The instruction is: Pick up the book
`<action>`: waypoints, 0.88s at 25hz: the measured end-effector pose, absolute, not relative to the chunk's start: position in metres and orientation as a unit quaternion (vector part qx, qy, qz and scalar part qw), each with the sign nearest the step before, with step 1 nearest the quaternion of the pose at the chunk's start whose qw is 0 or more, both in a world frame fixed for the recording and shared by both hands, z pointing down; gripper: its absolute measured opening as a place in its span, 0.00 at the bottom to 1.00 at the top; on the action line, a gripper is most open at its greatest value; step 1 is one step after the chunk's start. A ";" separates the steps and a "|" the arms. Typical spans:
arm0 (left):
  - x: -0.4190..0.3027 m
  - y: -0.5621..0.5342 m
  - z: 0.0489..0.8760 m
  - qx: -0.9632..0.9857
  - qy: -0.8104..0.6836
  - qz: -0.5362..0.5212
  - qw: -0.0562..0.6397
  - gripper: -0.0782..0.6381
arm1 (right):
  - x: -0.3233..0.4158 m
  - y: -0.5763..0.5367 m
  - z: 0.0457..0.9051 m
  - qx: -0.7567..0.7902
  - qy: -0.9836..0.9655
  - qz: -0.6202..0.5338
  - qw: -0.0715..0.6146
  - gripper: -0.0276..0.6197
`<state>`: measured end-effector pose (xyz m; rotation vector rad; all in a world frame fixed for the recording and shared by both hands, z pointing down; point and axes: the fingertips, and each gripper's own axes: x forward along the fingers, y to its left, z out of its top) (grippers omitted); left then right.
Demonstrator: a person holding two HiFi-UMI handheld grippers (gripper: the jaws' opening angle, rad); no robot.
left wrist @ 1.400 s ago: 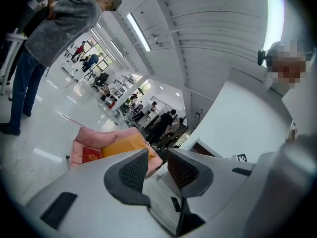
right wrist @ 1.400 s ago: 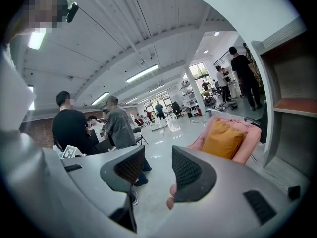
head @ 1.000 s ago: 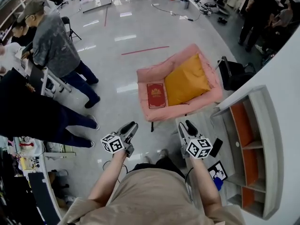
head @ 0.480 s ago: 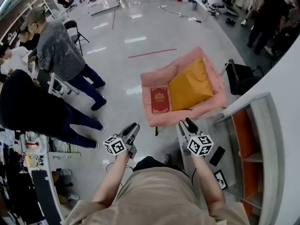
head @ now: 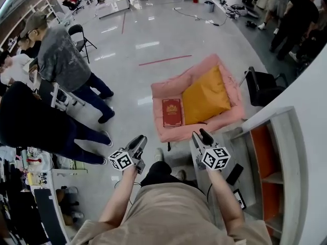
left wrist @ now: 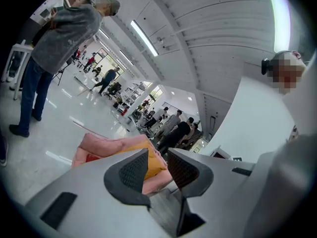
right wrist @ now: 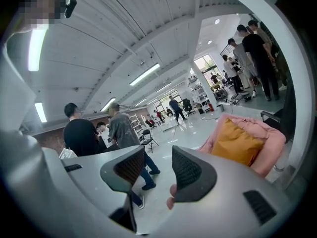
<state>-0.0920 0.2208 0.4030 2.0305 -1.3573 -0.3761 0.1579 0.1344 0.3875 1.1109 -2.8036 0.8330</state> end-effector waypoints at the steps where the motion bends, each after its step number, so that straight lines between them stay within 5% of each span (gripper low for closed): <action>1: -0.094 0.217 0.405 0.776 -0.518 -0.143 0.330 0.26 | 0.157 0.132 0.388 0.356 -0.896 0.266 0.006 0.29; 22: -0.147 -0.004 0.416 0.830 -0.412 -0.105 0.361 0.27 | 0.113 -0.012 0.386 0.457 -0.848 0.268 0.013 0.29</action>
